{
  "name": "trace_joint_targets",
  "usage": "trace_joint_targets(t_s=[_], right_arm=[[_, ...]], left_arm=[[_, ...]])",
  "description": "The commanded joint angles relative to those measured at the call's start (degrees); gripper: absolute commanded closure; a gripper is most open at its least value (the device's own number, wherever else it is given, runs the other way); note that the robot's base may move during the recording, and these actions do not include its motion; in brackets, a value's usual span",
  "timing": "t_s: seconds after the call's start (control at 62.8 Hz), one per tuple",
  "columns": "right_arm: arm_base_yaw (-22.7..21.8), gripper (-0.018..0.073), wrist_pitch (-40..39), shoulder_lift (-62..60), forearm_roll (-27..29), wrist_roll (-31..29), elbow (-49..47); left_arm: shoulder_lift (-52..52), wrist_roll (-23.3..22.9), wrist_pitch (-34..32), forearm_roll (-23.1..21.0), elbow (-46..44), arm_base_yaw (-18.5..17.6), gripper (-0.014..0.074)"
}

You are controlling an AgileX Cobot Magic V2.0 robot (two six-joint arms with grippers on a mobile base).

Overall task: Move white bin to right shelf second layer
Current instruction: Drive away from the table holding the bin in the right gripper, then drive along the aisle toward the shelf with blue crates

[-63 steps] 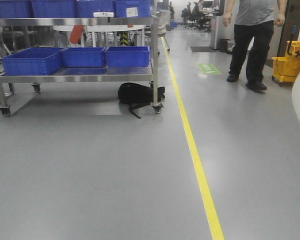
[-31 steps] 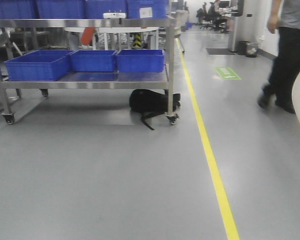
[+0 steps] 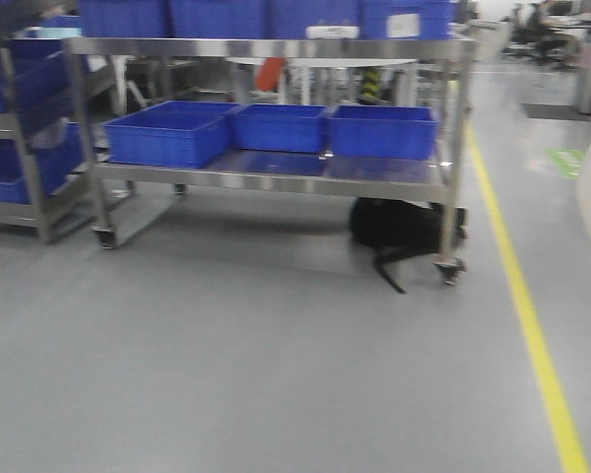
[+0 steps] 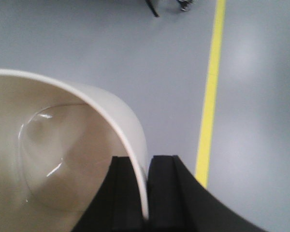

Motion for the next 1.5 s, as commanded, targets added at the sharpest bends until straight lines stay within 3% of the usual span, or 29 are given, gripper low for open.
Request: trace_joint_targets(t_s=[0.0, 1.48], right_arm=[[-0.16, 0.0504, -4.74, -0.06, 0.0, -0.14, -1.54], [-0.16, 0.0504, -4.68, -0.06, 0.0, -0.14, -1.54]], left_arm=[[-0.87, -0.3, -4.75, -0.3, 1.56, -0.36, 0.0512], [-0.87, -0.3, -4.75, -0.3, 1.56, -0.36, 0.0512]])
